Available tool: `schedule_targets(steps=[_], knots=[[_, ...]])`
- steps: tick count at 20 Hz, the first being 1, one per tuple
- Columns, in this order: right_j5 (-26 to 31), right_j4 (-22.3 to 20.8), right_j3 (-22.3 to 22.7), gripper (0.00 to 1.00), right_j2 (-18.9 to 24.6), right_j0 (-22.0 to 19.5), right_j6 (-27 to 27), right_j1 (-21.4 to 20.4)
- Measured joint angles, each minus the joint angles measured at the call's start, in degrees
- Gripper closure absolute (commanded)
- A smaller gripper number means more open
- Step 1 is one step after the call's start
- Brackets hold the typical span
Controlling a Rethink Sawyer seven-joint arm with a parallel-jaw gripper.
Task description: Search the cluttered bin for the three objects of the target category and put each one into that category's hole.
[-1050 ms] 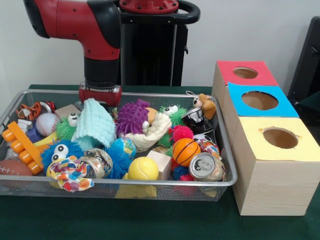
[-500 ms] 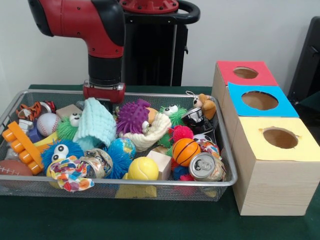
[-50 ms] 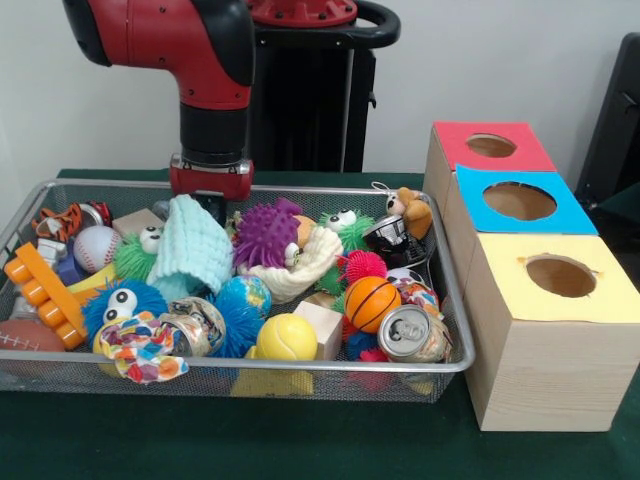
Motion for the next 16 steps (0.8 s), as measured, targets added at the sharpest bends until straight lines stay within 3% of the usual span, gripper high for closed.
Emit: schedule_targets(steps=[6, 16], knots=[[2.66, 0.07, 0.26, 1.0, 1.52, -1.58, 0.0, -0.48], [11.84, 2.21, 2.02, 1.0, 5.2, -3.48, 0.0, -5.2]])
